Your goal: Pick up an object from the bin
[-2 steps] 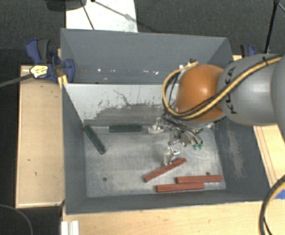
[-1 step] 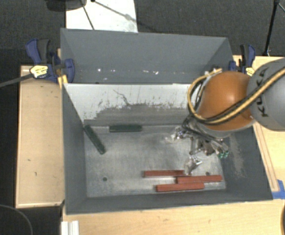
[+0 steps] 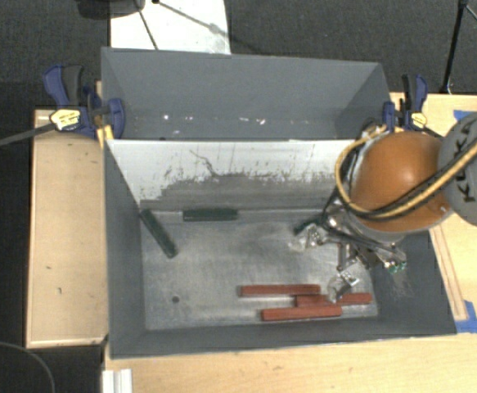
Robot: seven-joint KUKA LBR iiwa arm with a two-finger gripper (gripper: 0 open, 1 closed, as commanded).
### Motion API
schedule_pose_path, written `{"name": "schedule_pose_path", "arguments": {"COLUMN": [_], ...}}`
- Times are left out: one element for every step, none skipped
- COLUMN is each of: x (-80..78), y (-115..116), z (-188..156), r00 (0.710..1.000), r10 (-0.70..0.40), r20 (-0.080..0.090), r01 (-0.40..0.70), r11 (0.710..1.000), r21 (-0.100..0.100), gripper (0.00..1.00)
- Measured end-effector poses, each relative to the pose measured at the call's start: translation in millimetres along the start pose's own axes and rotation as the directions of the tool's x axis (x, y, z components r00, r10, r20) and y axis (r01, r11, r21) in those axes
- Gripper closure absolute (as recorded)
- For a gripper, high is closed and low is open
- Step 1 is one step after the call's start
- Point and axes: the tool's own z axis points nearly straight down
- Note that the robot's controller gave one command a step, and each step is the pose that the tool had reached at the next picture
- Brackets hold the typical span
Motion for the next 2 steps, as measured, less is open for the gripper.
{"name": "schedule_pose_path", "arguments": {"x": [-24.1, -24.0], "y": [40.0, 40.0], "z": [38.0, 38.0], "r00": [0.989, 0.989], "r10": [0.145, 0.146], "r20": [-0.002, -0.002], "r01": [-0.145, -0.146], "r11": [0.989, 0.989], "r21": [-0.003, -0.003], "gripper": [1.00, 1.00]}}
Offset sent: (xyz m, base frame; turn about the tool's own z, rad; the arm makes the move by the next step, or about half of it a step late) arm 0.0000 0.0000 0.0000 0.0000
